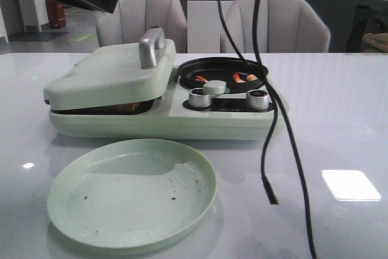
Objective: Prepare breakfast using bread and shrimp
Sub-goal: 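Tilt the pink bowl over the frying pan to pour the shrimp, then set the pink bowl back down on the table and release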
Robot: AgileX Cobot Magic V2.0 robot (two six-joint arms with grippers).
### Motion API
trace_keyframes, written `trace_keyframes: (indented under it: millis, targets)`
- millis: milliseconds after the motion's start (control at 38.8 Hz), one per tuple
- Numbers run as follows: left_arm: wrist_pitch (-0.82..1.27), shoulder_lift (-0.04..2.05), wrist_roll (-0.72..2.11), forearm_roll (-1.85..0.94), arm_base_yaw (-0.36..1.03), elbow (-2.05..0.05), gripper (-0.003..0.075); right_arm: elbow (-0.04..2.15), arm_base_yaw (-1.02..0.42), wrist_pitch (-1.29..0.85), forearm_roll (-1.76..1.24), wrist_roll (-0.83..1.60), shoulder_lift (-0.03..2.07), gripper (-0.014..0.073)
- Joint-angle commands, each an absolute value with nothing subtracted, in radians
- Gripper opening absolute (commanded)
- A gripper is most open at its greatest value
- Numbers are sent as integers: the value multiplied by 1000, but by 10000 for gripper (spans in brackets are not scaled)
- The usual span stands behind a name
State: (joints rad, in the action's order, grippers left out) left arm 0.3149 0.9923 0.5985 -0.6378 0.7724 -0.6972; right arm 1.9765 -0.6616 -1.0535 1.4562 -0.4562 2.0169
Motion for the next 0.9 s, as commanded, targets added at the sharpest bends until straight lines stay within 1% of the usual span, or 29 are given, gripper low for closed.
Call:
trace_keyframes:
  millis: [0,77,155,258,387,490,568,619,697,800,877]
  targets:
    - [251,980,600,-652,781,-727,99,2000,-634,-1113,1317,-413,1861,44]
    - [251,980,600,-652,781,-727,99,1952,-580,-1141,1130,-377,1784,44]
    - [251,980,600,-652,781,-727,99,1848,-510,-1120,954,-373,1695,44]
    - [251,980,600,-652,781,-727,99,1655,-394,-1014,714,-364,1570,44]
    - [251,980,600,-652,781,-727,99,1425,-202,-867,452,-322,1437,43]
    - [251,980,600,-652,781,-727,99,1268,-17,-811,220,-184,1380,43]
    - [251,980,600,-652,781,-727,99,1175,125,-798,17,-26,1382,43]
    - [251,980,600,-652,781,-727,99,1119,193,-766,-99,78,1385,43]
    - [251,980,600,-652,781,-727,99,1039,240,-689,-209,161,1386,43]
    - [251,980,600,-652,781,-727,99,961,242,-566,-216,171,1410,43]
    - [251,980,600,-652,781,-727,99,938,241,-531,-216,171,1446,43]
